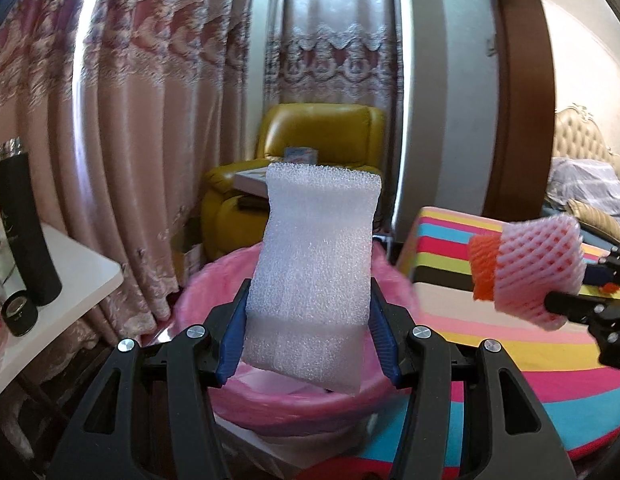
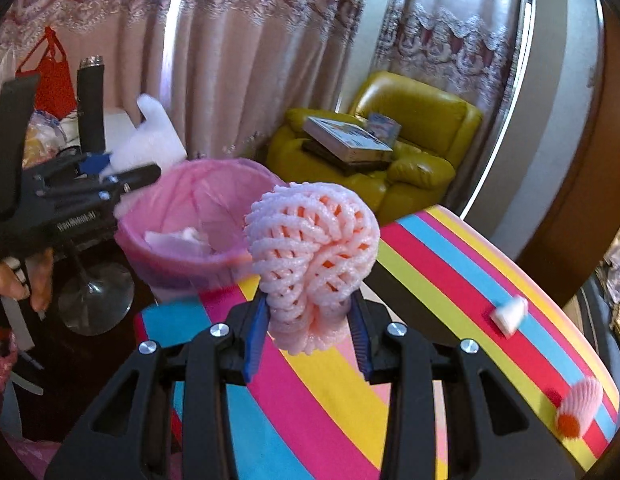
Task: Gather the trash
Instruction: 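Carry the foam sheet and fruit net over the pink bin and open both grippers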
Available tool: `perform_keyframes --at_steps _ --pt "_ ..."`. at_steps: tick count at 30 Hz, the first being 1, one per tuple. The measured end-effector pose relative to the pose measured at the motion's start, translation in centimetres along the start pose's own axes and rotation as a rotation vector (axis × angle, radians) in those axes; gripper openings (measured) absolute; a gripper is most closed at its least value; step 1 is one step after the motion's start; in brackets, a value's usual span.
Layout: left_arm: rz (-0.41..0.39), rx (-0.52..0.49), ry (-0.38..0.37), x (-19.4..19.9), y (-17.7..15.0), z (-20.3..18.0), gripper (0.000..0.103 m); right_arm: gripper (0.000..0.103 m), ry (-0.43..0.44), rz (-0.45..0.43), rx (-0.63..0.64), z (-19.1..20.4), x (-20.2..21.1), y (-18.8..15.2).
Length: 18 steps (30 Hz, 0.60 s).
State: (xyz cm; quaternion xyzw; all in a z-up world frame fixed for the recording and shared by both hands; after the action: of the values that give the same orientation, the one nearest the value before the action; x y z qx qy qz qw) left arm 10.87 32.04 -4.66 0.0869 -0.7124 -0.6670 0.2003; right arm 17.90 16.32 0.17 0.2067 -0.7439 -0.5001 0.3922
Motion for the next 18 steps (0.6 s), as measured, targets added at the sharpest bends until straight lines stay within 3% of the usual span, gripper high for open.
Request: perform_keyframes --at_steps 9,18 --pt "0.067 0.079 0.052 -2.8 -1.8 4.3 0.051 0.039 0.077 -0.039 0.016 3.6 -4.7 5.2" --pt "0.078 0.096 0.059 -4.7 -2.1 5.7 0.052 0.044 0.084 -0.034 -0.006 4.7 -9.9 6.6"
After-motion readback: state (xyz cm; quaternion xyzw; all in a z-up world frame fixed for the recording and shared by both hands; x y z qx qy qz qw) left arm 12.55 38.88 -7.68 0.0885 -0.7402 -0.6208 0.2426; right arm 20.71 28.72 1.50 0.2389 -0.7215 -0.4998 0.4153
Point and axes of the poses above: each gripper's, at about its wrist camera, not at the fingertips, and x roughly against the way its jaws point, z to its left, y to its top, the point moved 10 cm from there along -x, roughly the way its jaws point, and after that the axes turned 14 degrees about -z, right-handed, at the moved point
